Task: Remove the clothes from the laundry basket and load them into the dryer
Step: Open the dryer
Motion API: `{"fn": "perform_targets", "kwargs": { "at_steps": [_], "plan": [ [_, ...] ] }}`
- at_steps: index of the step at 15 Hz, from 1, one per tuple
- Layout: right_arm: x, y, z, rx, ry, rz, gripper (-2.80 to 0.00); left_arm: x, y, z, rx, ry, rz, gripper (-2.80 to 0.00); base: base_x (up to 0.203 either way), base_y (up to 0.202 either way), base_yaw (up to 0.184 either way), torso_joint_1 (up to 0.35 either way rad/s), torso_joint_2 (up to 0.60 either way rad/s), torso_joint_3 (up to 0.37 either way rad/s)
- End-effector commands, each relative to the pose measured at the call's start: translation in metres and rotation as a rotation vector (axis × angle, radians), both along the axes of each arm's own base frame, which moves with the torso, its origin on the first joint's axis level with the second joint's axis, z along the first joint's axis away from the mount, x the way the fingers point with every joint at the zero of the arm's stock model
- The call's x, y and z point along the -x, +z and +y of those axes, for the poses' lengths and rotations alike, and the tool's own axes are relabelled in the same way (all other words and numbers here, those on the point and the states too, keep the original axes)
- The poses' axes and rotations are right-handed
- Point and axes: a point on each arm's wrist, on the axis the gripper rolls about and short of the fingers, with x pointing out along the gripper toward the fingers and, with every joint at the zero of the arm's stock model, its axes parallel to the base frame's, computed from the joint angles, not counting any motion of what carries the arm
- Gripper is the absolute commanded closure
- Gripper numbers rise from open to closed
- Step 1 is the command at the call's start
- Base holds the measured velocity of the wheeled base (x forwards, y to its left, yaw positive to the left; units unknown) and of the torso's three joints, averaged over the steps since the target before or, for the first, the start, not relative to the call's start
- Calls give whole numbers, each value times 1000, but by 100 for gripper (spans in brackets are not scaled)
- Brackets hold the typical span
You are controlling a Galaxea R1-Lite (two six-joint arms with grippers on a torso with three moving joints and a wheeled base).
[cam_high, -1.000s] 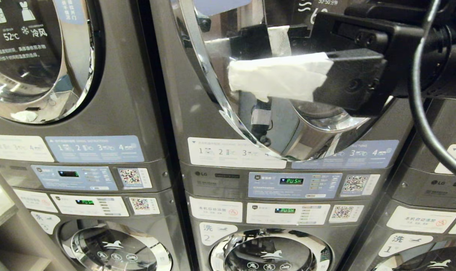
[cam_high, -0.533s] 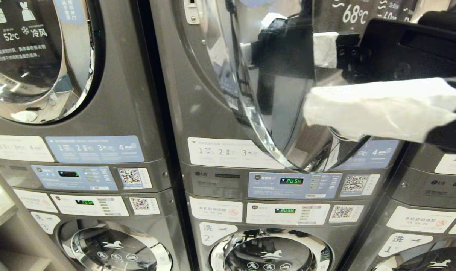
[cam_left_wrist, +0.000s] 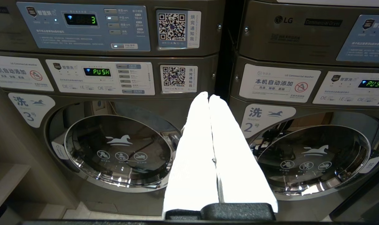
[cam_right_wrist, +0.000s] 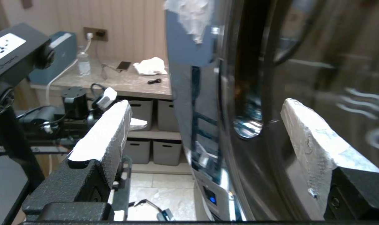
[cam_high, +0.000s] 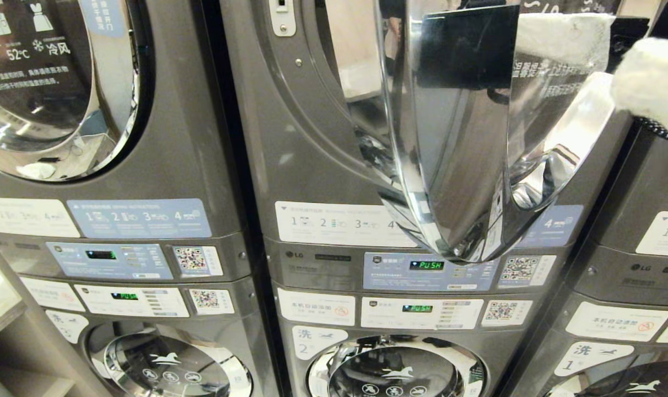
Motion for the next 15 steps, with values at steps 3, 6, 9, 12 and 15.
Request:
{"fn": "perform_targets", "kwargs": {
  "at_steps": [3, 6, 9, 12, 15],
  "plan": [
    [9, 13, -30, -53, -106, 0, -280, 0, 0, 0, 1, 1, -1, 0, 0, 0, 0, 0, 0, 0],
    [37, 13, -64, -107, -242, 24, -280, 0, 0, 0, 1, 1, 0, 0, 0, 0, 0, 0, 0, 0],
    [89, -9, -91, -138, -388, 60, -280, 0, 0, 0, 1, 1, -1, 0, 0, 0, 0, 0, 0, 0],
    [145, -54, -110, -120, -521, 162, 0, 0, 0, 0, -1, 0, 0, 0, 0, 0, 0, 0, 0, 0],
    [159, -125, -116, -54, -802, 396, 0, 0, 0, 0, -1, 0, 0, 0, 0, 0, 0, 0, 0, 0]
  ]
}}
